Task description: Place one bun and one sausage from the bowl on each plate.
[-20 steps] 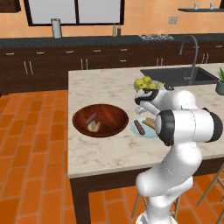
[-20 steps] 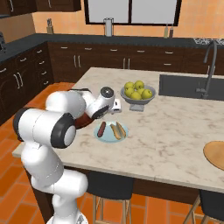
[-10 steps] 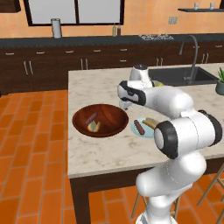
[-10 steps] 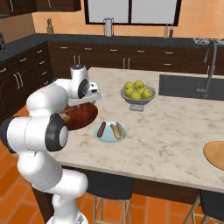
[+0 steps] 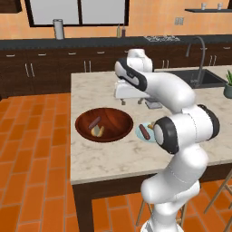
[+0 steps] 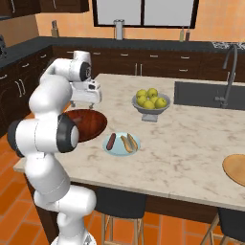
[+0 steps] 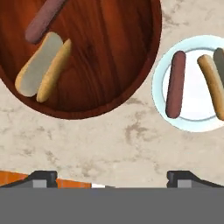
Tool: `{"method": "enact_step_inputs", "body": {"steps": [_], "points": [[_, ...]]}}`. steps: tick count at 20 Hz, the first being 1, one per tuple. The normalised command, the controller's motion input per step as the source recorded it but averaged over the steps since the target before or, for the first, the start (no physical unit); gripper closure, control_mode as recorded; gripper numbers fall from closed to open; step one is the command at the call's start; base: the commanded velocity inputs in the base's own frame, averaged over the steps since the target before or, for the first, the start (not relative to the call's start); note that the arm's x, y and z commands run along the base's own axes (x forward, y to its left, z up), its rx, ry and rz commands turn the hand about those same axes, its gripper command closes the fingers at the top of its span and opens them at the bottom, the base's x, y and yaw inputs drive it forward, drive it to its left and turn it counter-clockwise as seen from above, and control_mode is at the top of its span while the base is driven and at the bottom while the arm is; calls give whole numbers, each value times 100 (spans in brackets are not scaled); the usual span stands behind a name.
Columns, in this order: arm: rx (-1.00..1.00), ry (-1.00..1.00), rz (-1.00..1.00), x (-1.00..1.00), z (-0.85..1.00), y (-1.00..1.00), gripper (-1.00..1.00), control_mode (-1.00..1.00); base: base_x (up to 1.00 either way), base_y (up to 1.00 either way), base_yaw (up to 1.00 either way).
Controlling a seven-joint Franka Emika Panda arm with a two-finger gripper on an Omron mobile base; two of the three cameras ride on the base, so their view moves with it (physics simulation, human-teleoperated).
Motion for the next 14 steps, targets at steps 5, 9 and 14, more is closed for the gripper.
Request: {"method": "enact_step_inputs", "body": {"steps": [5, 9, 14], "points": [[11, -15, -49, -21, -35, 46, -100, -100, 0, 0, 0], [5, 44, 0, 48, -23, 15, -100, -100, 0, 0, 0], [-2, 21, 14, 77, -50, 31, -100, -100, 0, 0, 0]]}}
